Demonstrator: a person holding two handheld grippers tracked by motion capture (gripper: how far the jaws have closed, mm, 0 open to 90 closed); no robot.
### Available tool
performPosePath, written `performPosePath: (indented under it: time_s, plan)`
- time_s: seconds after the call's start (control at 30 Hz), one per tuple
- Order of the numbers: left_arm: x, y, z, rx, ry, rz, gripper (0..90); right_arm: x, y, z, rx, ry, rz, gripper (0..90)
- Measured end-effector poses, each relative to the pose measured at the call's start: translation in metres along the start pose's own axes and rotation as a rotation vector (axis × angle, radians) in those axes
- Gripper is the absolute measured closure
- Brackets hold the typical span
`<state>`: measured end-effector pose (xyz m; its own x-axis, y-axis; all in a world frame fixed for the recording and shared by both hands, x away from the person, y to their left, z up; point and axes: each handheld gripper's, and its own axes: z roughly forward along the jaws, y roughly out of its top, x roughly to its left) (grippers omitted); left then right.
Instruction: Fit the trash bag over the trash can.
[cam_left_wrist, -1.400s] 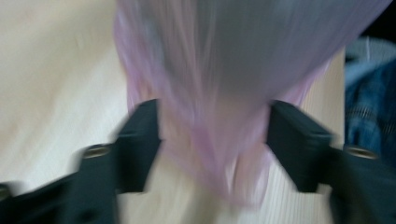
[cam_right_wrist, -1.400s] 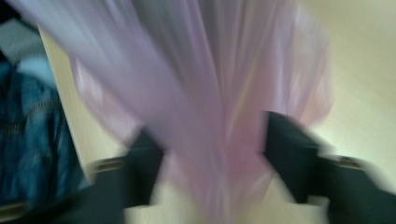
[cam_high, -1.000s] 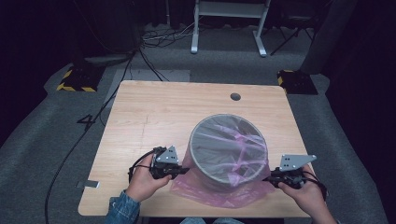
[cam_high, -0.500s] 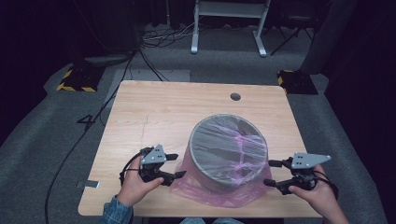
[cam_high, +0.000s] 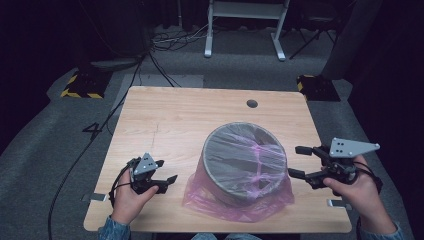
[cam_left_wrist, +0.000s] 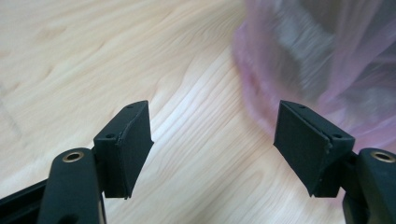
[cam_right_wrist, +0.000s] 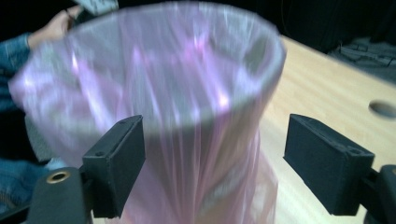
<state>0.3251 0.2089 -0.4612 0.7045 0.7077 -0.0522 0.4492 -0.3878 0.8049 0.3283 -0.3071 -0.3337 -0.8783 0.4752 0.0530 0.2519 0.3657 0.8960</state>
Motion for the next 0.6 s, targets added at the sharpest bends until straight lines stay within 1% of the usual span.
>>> performPosePath:
  time_s: [0.07,0.13,0.17,0.2,0.3,0.47,0.5,0.6]
  plan:
    - [0.001,-0.005,0.0,0.017,0.013,-0.005,27.3,0.0,0.013,0.003,-0.009,0.004,-0.012,21.9]
    - [0.003,-0.009,0.0,0.031,0.026,-0.004,27.3,-0.001,0.025,0.007,-0.004,-0.002,-0.023,23.1]
    - [0.003,-0.011,0.001,0.031,0.031,-0.015,27.2,-0.001,0.031,0.01,-0.002,-0.007,-0.033,23.0]
    - [0.004,-0.013,0.001,0.034,0.037,-0.014,27.2,0.0,0.037,0.013,-0.002,-0.009,-0.04,23.0]
    - [0.008,-0.019,0.003,0.042,0.066,-0.036,26.9,0.001,0.054,0.022,-0.001,-0.001,-0.061,23.2]
    - [0.014,-0.025,0.007,0.047,0.074,-0.045,25.9,0.006,0.076,0.043,-0.01,0.013,-0.103,22.1]
    - [0.014,-0.025,0.007,0.048,0.074,-0.042,25.7,0.007,0.08,0.047,-0.01,0.017,-0.109,21.9]
    - [0.016,-0.029,0.01,0.057,0.074,-0.051,25.0,0.01,0.087,0.061,0.001,0.031,-0.125,21.2]
